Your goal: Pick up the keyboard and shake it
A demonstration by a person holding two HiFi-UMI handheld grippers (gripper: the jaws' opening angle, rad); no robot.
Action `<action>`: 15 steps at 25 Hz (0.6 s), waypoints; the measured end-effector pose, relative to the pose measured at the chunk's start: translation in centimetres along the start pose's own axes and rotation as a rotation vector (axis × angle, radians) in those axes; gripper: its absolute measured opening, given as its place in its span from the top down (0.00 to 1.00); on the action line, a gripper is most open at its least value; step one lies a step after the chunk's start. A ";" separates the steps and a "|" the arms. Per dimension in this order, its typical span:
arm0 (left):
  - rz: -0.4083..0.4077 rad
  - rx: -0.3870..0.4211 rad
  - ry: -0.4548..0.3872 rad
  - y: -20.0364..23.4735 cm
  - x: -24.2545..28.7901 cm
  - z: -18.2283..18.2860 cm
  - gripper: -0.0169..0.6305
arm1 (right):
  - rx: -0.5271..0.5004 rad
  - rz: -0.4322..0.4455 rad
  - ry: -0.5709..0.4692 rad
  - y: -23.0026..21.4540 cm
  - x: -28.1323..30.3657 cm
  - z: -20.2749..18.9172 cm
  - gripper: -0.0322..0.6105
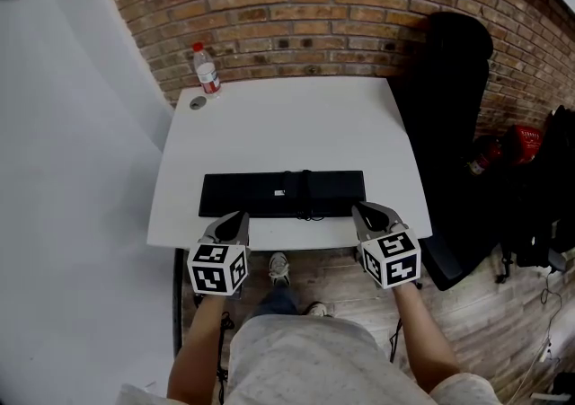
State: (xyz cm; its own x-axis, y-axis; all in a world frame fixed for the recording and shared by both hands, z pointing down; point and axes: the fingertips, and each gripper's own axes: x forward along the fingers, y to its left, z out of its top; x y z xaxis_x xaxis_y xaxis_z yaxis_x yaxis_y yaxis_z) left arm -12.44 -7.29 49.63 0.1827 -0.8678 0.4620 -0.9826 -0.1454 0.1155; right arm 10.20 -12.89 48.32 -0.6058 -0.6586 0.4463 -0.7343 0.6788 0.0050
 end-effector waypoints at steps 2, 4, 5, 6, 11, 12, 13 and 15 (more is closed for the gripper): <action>-0.007 -0.012 0.000 -0.2 0.0 0.0 0.99 | -0.001 0.000 0.001 0.0 -0.1 -0.1 0.94; -0.014 -0.019 0.000 -0.3 0.0 0.0 0.99 | -0.001 0.000 0.001 0.0 -0.2 -0.2 0.94; -0.017 -0.019 0.002 -0.4 0.1 -0.1 0.99 | 0.000 0.000 0.001 0.0 -0.2 -0.3 0.94; -0.019 -0.019 0.006 -0.5 0.1 -0.2 0.99 | 0.000 0.000 0.002 0.0 -0.2 -0.4 0.94; -0.024 -0.023 0.019 -0.5 0.2 -0.6 0.99 | 0.000 0.002 0.005 0.1 -0.2 -0.4 0.94; -0.025 -0.024 0.021 -0.5 0.3 -0.6 0.99 | 0.000 0.002 0.006 0.1 -0.1 -0.4 0.94; -0.026 -0.024 0.022 -0.4 0.3 -0.6 0.99 | 0.000 0.003 0.008 0.2 -0.1 -0.4 0.94; -0.028 -0.025 0.024 -0.4 0.3 -0.7 0.99 | -0.001 0.005 0.011 0.3 0.0 -0.5 0.94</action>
State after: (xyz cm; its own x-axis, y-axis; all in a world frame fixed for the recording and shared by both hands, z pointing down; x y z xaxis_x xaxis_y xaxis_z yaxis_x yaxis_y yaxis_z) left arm -12.01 -7.18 50.39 0.2116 -0.8518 0.4793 -0.9759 -0.1576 0.1509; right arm 10.13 -12.55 48.78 -0.6059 -0.6521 0.4558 -0.7311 0.6822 0.0041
